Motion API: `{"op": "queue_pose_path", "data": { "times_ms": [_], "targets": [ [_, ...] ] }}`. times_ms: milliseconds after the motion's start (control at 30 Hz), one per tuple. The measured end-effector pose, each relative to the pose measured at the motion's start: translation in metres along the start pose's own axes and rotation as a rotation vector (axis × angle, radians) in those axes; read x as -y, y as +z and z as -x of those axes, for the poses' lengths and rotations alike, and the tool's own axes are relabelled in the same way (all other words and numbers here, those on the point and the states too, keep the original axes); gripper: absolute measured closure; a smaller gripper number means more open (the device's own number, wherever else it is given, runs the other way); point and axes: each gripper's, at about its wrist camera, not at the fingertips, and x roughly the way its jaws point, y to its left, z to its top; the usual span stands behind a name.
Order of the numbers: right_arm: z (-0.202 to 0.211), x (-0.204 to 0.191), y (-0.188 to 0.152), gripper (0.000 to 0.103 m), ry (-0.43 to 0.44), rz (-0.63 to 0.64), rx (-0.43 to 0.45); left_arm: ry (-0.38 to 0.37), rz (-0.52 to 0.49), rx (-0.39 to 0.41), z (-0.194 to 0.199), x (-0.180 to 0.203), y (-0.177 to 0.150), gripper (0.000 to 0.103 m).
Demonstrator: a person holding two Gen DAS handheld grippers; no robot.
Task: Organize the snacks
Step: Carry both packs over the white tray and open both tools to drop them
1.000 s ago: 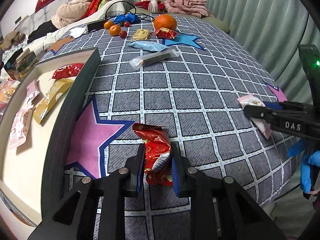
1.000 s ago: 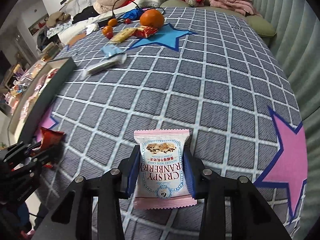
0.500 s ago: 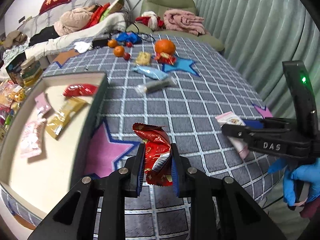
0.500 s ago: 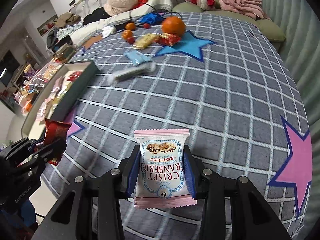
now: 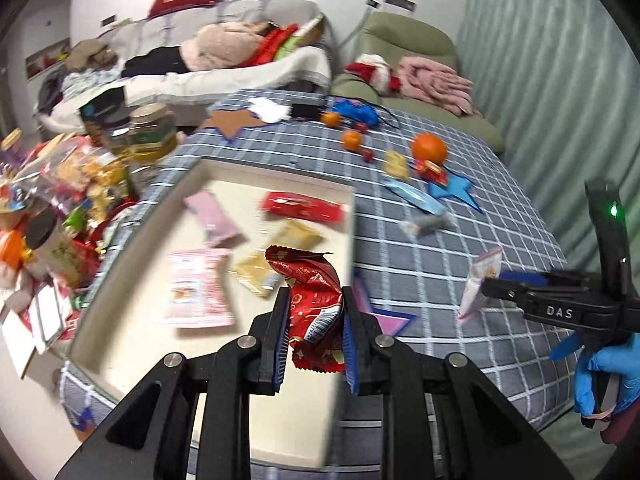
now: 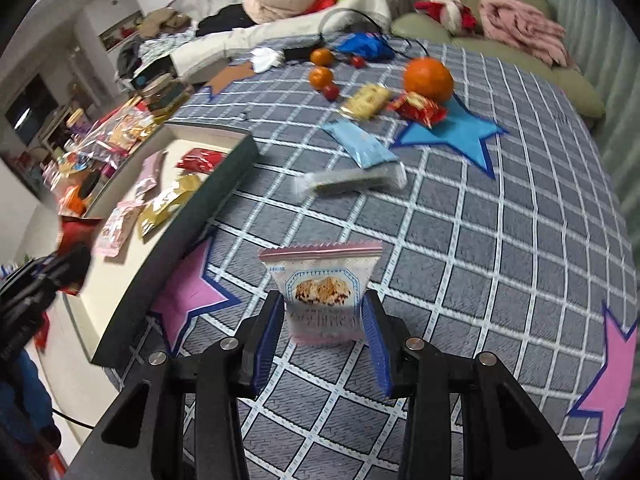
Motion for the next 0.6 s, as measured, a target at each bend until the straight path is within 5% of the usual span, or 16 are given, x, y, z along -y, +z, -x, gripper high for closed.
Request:
{"op": "queue_pose_path", "data": {
  "times_ms": [200, 300, 367, 467, 533, 600],
  "targets": [
    [-0.001, -0.012, 0.012, 0.059, -0.042, 0.026, -0.005, 0.041, 0.066, -0.006, -0.007, -0.035, 0.001, 0.078],
    [-0.012, -0.016, 0.02, 0.011, -0.098, 0.051, -0.021, 0.046, 0.087, -0.01, -0.006, -0.045, -0.003, 0.078],
    [-0.023, -0.014, 0.023, 0.011, -0.116, 0.063, -0.021, 0.052, 0.088, -0.013, -0.006, -0.048, -0.004, 0.078],
    [-0.046, -0.007, 0.027, 0.018, -0.095, 0.016, -0.068, 0.056, 0.098, -0.022, -0.01, -0.054, -0.005, 0.078],
    [-0.059, -0.004, 0.028, 0.058, -0.089, -0.007, -0.101, 0.059, 0.105, -0.026, -0.012, -0.058, -0.005, 0.078],
    [-0.06, -0.008, 0.028, 0.063, -0.141, 0.018, -0.084, 0.068, 0.106, -0.03, -0.014, -0.063, -0.006, 0.078]
  ]
}}
